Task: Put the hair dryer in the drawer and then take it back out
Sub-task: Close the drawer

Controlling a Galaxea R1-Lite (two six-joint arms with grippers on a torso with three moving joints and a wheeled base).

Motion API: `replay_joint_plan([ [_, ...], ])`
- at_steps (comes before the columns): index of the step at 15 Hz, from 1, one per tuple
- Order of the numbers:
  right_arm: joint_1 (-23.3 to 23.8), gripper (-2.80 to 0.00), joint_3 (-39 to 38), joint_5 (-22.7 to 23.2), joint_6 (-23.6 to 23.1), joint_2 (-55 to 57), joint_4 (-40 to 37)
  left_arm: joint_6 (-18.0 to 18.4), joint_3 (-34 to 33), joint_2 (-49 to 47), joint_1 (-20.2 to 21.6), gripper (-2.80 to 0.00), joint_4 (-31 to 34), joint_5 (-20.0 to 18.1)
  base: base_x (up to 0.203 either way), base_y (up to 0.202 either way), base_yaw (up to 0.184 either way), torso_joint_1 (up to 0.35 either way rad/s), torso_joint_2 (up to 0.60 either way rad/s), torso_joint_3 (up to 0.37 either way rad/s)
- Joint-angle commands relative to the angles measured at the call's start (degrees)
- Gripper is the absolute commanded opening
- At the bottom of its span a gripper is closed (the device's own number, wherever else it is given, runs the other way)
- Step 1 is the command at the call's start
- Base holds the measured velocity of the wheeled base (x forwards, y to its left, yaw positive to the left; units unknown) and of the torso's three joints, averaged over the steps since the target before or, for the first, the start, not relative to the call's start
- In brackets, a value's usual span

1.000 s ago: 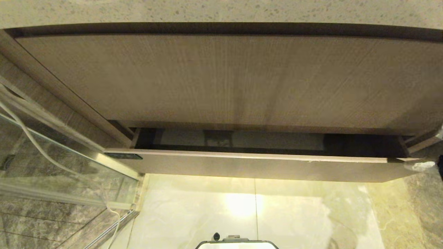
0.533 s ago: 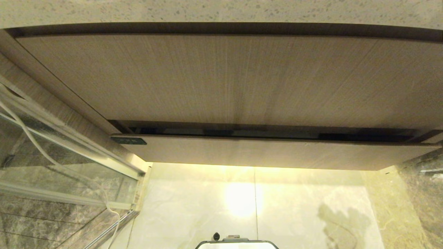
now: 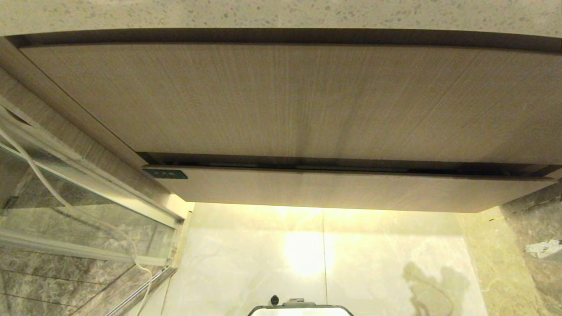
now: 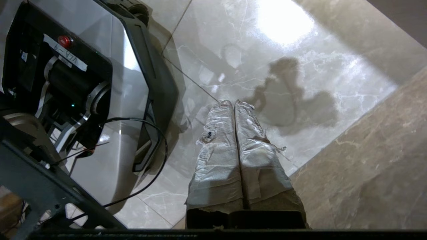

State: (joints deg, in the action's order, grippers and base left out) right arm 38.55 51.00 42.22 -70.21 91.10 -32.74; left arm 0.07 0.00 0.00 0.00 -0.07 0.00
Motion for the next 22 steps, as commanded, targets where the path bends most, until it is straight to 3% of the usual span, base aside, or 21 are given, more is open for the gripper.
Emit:
replay_joint_plan([
  [1, -0.8, -2.8, 3.6, 0.2, -0.3, 4.0, 0.2, 0.0, 0.0, 0.0, 0.0, -2.8, 0.0, 0.0, 0.0, 0.0, 0.0, 0.0, 0.0, 0.0],
  [5, -1.5, -2.8, 2.0, 0.4, 2.1, 2.0, 0.0, 0.0, 0.0, 0.0, 0.0, -2.8, 0.0, 0.0, 0.0, 0.0, 0.0, 0.0, 0.0, 0.0],
  [7, -5.0, -2.8, 0.7, 0.3, 2.6, 2.7, -0.3, 0.0, 0.0, 0.1, 0.0, -2.8, 0.0, 0.0, 0.0, 0.0, 0.0, 0.0, 0.0, 0.0],
  [13, -7.6, -2.8, 7.3, -1.5, 2.6, 12.7, 0.6, 0.0, 0.0, 0.1, 0.0, -2.8, 0.0, 0.0, 0.0, 0.0, 0.0, 0.0, 0.0, 0.0],
  [18, -7.8, -2.8, 11.7, -2.0, 2.5, 18.6, 10.7, 0.0, 0.0, 0.0, 0.0, -2.8, 0.0, 0.0, 0.0, 0.0, 0.0, 0.0, 0.0, 0.0],
  [22, -7.8, -2.8, 14.0, -1.9, -1.7, 23.3, 12.1, 0.0, 0.0, 0.0, 0.0, -2.8, 0.0, 0.0, 0.0, 0.0, 0.0, 0.0, 0.0, 0.0],
])
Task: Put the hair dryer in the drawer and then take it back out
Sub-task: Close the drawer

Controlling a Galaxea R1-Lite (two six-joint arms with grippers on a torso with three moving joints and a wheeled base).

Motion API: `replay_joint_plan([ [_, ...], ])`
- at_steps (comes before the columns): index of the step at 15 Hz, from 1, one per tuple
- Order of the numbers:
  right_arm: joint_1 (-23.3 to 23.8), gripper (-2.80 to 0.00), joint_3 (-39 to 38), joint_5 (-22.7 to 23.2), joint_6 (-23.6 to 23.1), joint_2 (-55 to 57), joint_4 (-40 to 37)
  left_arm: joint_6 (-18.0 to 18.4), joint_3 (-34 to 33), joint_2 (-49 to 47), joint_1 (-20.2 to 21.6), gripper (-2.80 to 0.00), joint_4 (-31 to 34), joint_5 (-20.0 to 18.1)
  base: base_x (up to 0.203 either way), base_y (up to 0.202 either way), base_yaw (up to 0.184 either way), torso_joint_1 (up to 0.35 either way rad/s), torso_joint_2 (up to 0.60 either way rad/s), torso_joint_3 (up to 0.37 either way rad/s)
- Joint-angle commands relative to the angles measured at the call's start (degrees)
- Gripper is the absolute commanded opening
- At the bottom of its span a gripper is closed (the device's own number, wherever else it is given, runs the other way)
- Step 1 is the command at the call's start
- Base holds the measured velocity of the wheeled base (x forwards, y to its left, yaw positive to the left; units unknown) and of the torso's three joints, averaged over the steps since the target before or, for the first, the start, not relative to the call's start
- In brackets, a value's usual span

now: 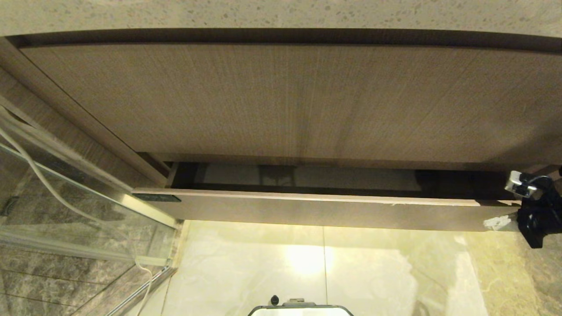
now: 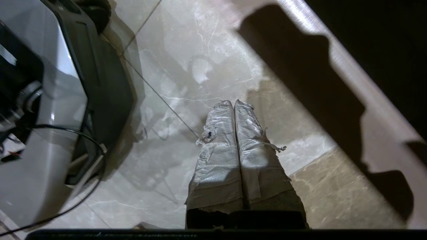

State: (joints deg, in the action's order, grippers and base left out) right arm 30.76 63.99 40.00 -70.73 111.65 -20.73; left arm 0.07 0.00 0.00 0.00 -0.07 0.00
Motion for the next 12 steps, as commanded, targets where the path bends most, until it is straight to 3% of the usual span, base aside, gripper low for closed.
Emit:
replay_joint_plan([
  [1, 0.1, -2.8, 2.0, 1.0, -1.6, 3.5, 0.9, 0.0, 0.0, 0.0, 0.0, -2.8, 0.0, 0.0, 0.0, 0.0, 0.0, 0.0, 0.0, 0.0],
  [7, 1.9, -2.8, 2.8, 8.2, -1.0, 2.2, 10.3, 0.0, 0.0, 0.1, 0.0, -2.8, 0.0, 0.0, 0.0, 0.0, 0.0, 0.0, 0.0, 0.0],
  [10, 3.3, -2.8, 2.4, 13.2, 0.4, 1.0, 19.9, 0.0, 0.0, 0.1, 0.0, -2.8, 0.0, 0.0, 0.0, 0.0, 0.0, 0.0, 0.0, 0.0],
  [12, 4.9, -2.8, 1.5, 13.3, 1.8, -1.6, 18.5, 0.0, 0.0, 0.1, 0.0, -2.8, 0.0, 0.0, 0.0, 0.0, 0.0, 0.0, 0.0, 0.0],
])
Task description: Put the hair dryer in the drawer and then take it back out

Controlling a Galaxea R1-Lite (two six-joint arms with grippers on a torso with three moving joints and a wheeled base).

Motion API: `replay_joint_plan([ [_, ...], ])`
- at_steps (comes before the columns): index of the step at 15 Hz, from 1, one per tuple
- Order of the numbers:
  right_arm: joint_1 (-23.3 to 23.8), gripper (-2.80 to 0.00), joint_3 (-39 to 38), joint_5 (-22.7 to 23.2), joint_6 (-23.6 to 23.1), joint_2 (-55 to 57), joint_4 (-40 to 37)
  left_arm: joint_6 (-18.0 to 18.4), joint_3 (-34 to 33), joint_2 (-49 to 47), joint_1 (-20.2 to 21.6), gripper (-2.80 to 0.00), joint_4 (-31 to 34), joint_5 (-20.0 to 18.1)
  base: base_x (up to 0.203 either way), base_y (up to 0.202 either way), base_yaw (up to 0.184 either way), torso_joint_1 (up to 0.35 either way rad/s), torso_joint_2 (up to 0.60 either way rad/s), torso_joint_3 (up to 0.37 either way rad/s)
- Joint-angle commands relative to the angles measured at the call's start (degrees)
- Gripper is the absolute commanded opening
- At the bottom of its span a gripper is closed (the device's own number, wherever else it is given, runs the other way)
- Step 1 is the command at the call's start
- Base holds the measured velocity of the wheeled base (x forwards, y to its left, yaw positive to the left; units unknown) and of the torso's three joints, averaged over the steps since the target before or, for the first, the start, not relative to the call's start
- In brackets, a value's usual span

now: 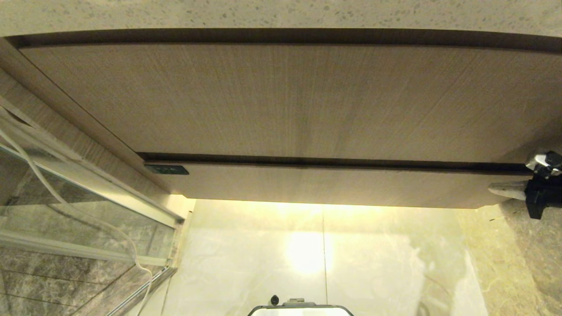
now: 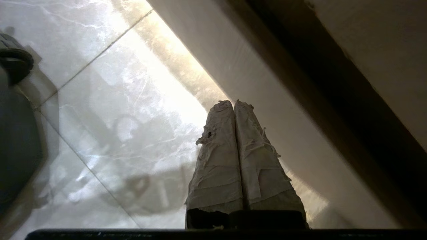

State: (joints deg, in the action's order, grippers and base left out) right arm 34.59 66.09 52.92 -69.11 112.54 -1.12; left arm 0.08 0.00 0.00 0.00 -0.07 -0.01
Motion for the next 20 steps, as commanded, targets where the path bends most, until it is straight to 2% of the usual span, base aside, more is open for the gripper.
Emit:
replay_joint_plan([
  [1, 1.8, -2.8, -1.8, 0.3, 1.1, -4.8, -4.1, 0.0, 0.0, 0.1, 0.0, -2.8, 0.0, 0.0, 0.0, 0.0, 0.0, 0.0, 0.0, 0.0],
  [3, 3.2, -2.8, -4.4, -0.1, 2.7, -10.5, -14.1, 0.0, 0.0, 0.1, 0.0, -2.8, 0.0, 0.0, 0.0, 0.0, 0.0, 0.0, 0.0, 0.0],
  [5, 3.6, -2.8, -7.8, -2.4, 7.0, -18.0, -21.9, 0.0, 0.0, 0.1, 0.0, -2.8, 0.0, 0.0, 0.0, 0.0, 0.0, 0.0, 0.0, 0.0],
  [6, 3.3, -2.8, -9.5, -3.9, 11.3, -21.7, -23.5, 0.0, 0.0, 0.1, 0.0, -2.8, 0.0, 0.0, 0.0, 0.0, 0.0, 0.0, 0.0, 0.0],
  [8, 1.0, -2.8, -12.4, -5.5, 27.4, -30.1, -24.8, 0.0, 0.0, 0.0, 0.0, -2.8, 0.0, 0.0, 0.0, 0.0, 0.0, 0.0, 0.0, 0.0],
  [10, -1.7, -2.8, -16.3, -6.4, 38.0, -39.8, -24.0, 0.0, 0.0, 0.1, 0.0, -2.8, 0.0, 0.0, 0.0, 0.0, 0.0, 0.0, 0.0, 0.0],
  [12, -6.4, -2.8, -22.8, -10.6, 45.9, -52.1, -21.0, 0.0, 0.0, 0.0, 0.0, -2.8, 0.0, 0.0, 0.0, 0.0, 0.0, 0.0, 0.0, 0.0],
  [14, -15.7, -2.8, -33.1, -18.8, 54.4, -66.3, -15.8, 0.0, 0.0, 0.0, 0.0, -2.8, 0.0, 0.0, 0.0, 0.0, 0.0, 0.0, 0.0, 0.0],
  [15, -19.6, -2.8, -38.5, -21.9, 57.0, -73.1, -13.1, 0.0, 0.0, 0.1, 0.0, -2.8, 0.0, 0.0, 0.0, 0.0, 0.0, 0.0, 0.0, 0.0],
  [17, -26.3, -2.8, -48.3, -27.7, 60.7, -86.2, -8.6, 0.0, 0.0, 0.1, 0.0, -2.8, 0.0, 0.0, 0.0, 0.0, 0.0, 0.0, 0.0, 0.0],
  [20, -31.4, -2.8, -56.6, -37.6, 63.4, -105.4, -7.1, 0.0, 0.0, 0.0, 0.0, -2.8, 0.0, 0.0, 0.0, 0.0, 0.0, 0.0, 0.0, 0.0],
])
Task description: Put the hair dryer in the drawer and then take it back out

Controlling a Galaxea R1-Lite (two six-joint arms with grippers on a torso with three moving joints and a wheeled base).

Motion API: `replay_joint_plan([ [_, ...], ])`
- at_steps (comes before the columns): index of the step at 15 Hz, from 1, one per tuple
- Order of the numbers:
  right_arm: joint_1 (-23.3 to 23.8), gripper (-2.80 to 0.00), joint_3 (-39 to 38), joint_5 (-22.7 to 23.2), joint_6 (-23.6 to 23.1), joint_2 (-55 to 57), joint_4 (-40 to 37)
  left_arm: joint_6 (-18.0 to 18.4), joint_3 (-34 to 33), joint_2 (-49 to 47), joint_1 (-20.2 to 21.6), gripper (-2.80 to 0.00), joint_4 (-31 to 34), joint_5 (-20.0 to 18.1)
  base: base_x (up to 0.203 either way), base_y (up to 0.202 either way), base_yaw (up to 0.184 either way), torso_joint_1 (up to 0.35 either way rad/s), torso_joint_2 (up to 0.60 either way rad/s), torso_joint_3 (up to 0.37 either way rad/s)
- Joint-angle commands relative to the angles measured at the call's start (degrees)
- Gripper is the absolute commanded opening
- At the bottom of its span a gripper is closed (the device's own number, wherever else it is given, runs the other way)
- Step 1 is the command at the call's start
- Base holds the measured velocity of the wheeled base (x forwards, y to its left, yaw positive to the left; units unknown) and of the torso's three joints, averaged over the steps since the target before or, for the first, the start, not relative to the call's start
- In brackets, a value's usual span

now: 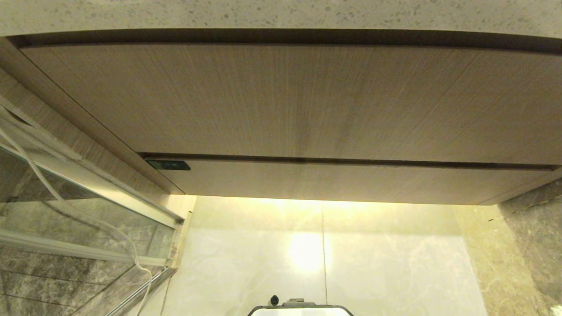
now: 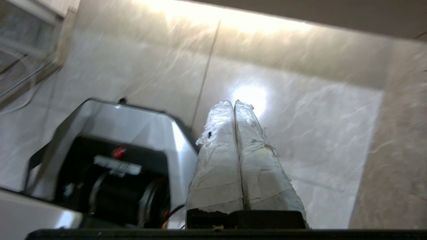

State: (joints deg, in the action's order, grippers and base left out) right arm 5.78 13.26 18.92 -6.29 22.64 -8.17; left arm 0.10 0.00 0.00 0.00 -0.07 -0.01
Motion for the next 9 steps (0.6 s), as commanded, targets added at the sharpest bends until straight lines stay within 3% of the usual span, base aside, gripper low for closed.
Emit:
replay_joint_plan([
  [1, -3.9, -2.8, -5.4, -7.9, 1.9, -19.5, -0.6, 0.0, 0.0, 0.1, 0.0, -2.8, 0.0, 0.0, 0.0, 0.0, 0.0, 0.0, 0.0, 0.0],
  [3, -5.2, -2.8, -8.5, -19.8, 5.5, -22.2, 0.6, 0.0, 0.0, 0.1, 0.0, -2.8, 0.0, 0.0, 0.0, 0.0, 0.0, 0.0, 0.0, 0.0],
  [5, -5.7, -2.8, -12.7, -19.7, 6.5, -22.6, 8.9, 0.0, 0.0, 0.1, 0.0, -2.8, 0.0, 0.0, 0.0, 0.0, 0.0, 0.0, 0.0, 0.0],
  [9, -5.8, -2.8, -13.3, -19.8, 9.2, -22.7, 8.6, 0.0, 0.0, 0.0, 0.0, -2.8, 0.0, 0.0, 0.0, 0.0, 0.0, 0.0, 0.0, 0.0],
])
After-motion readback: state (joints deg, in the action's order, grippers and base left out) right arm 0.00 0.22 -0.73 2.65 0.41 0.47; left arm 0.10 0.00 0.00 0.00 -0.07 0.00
